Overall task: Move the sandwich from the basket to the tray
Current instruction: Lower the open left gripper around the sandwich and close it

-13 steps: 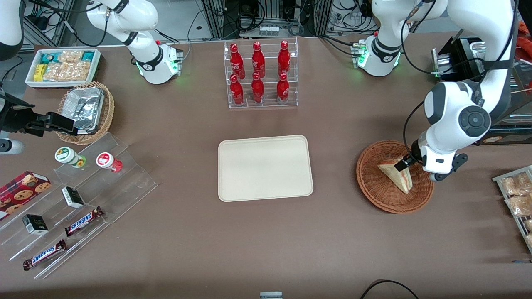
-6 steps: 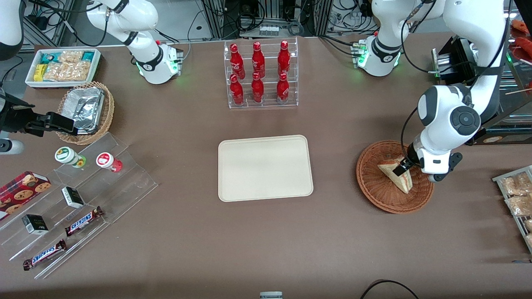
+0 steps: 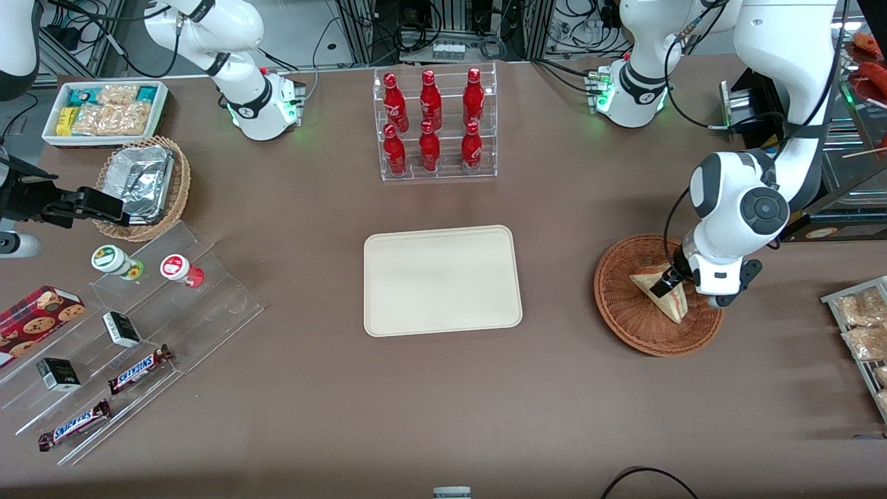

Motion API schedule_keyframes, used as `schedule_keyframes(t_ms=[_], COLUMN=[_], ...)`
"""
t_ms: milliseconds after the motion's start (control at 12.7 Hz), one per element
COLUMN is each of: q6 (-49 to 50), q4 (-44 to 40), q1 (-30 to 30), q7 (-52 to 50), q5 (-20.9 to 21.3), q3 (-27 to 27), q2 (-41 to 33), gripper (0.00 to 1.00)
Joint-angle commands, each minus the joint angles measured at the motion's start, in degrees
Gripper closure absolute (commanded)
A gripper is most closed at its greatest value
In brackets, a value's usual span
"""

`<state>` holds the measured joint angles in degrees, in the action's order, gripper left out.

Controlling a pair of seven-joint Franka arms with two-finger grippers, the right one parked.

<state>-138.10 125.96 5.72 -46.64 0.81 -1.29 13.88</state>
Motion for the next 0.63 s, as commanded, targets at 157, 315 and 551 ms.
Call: schedule_keyframes(t_ms=[157, 315, 551], q6=[-3.4, -3.5, -3.2], q4=[2.4, 2.4, 2.3], q1=[1.3, 1.3, 1.3], q7=[-1.3, -1.3, -1.1], q5=[0.0, 0.0, 0.1], q3=[-0.4, -0.4, -0.4], q2=[0.9, 1.3, 1.1], gripper=[0.0, 0.03, 0.68])
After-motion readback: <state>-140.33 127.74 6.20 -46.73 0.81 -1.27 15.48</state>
